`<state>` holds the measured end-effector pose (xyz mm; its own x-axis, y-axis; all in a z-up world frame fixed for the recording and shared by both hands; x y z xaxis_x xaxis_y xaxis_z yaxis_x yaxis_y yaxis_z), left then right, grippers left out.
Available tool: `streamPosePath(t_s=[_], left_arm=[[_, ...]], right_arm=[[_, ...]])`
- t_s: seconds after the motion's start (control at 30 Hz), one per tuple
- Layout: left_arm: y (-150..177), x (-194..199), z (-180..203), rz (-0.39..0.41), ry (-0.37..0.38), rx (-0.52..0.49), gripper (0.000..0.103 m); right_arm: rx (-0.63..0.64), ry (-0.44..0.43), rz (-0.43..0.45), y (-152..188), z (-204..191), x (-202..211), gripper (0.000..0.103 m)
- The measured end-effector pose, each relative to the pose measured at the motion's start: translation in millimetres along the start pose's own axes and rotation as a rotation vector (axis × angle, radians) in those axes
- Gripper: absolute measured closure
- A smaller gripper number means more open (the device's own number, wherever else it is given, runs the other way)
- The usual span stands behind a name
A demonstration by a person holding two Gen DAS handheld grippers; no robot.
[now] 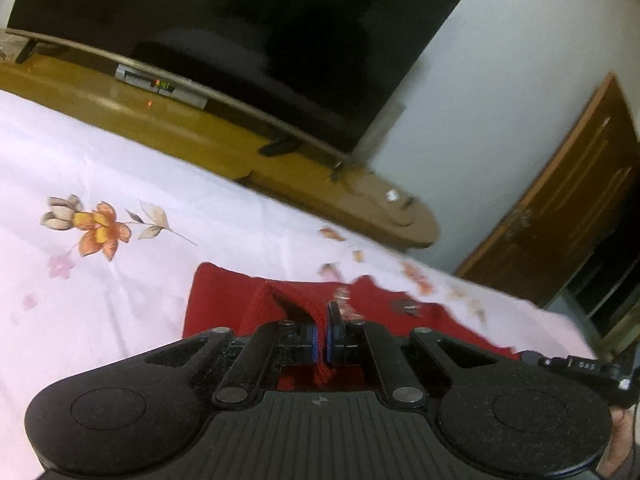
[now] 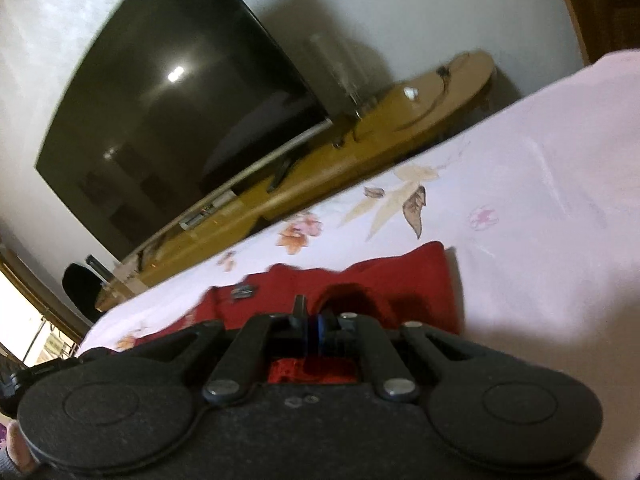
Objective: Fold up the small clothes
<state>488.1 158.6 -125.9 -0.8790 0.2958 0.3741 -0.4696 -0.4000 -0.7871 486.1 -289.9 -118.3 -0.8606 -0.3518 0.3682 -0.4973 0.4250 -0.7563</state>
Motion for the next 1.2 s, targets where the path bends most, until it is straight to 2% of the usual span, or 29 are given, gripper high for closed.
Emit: streamPosePath(t_s=[0.07,0.1,0.13,0.17,0.23,0.27,0.33,0.43,0.53,0.6,0.67,0.73,0.8,0.87,1.0,1.03,1.07,1.13,1.2], left_arm=[[7,-14,-5,-0.011,-0.023,0.019,0.098],[11,-17,-8,-0.006,-0.028,0.035,0.094],[16,-16,-10,0.007,-0.025,0.047,0.075],[21,-12,-10,0.036,-0.03,0.051,0.045],[23,1,-4,0.117,-0.03,0.025,0.012],[22,3,1,0.139,-0.03,0.001,0.009],[20,-3,6,0.132,-0.008,-0.031,0.009],[20,-11,15,0.073,-0.032,-0.112,0.009],[22,-29,16,-0.029,-0.121,-0.172,0.04],[20,-32,18,-0.028,-0.136,-0.196,0.048],[16,-35,18,-0.04,-0.167,-0.216,0.074],[13,-37,16,-0.042,-0.178,-0.212,0.087],[11,-37,16,-0.04,-0.187,-0.216,0.093],[13,-39,19,-0.049,-0.188,-0.239,0.094],[8,-40,17,-0.065,-0.17,-0.237,0.092],[8,-41,16,-0.066,-0.172,-0.233,0.083],[8,-42,16,-0.062,-0.176,-0.239,0.067],[8,-45,19,-0.055,-0.181,-0.268,0.049],[12,-50,25,-0.069,-0.175,-0.312,0.048]], right_arm=[[-0.019,0.022,-0.016,2,15,-20,0.09],[-0.047,0.023,-0.011,2,22,-25,0.086],[-0.078,0.035,0.001,2,30,-25,0.078],[-0.093,0.044,0.03,2,33,-21,0.054],[-0.097,0.051,0.139,-1,36,-4,0.014],[-0.104,0.037,0.165,-1,38,2,0.019],[-0.11,0.009,0.141,0,39,6,0.028],[0.013,-0.001,0.102,2,25,4,0.038],[0.163,0.057,0.052,4,10,-6,0.046],[0.258,0.086,0.022,6,0,-15,0.049],[0.364,0.119,-0.006,9,-11,-22,0.054],[0.464,0.146,-0.018,14,-21,-33,0.055],[0.577,0.156,-0.012,22,-32,-37,0.056],[0.638,0.156,-0.06,29,-37,-46,0.074],[0.658,0.159,-0.062,28,-39,-50,0.079],[0.661,0.159,-0.06,28,-40,-50,0.079],[0.663,0.158,-0.06,28,-40,-50,0.077],[0.662,0.163,-0.049,27,-40,-51,0.068],[0.661,0.153,-0.051,28,-40,-52,0.067]])
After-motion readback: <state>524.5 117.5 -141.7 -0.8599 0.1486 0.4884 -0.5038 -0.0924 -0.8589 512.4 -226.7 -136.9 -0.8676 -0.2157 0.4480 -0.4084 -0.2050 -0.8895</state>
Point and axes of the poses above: each gripper's, at about its wrist camera, not at the fingertips, and x roughly against the way its jaws point, z to its right, y to its underside, the point moved 2 cm from there along -x, roughly the way its jaws point, and after that the axes turned 10 degrees about z, right-handed, at the moved point
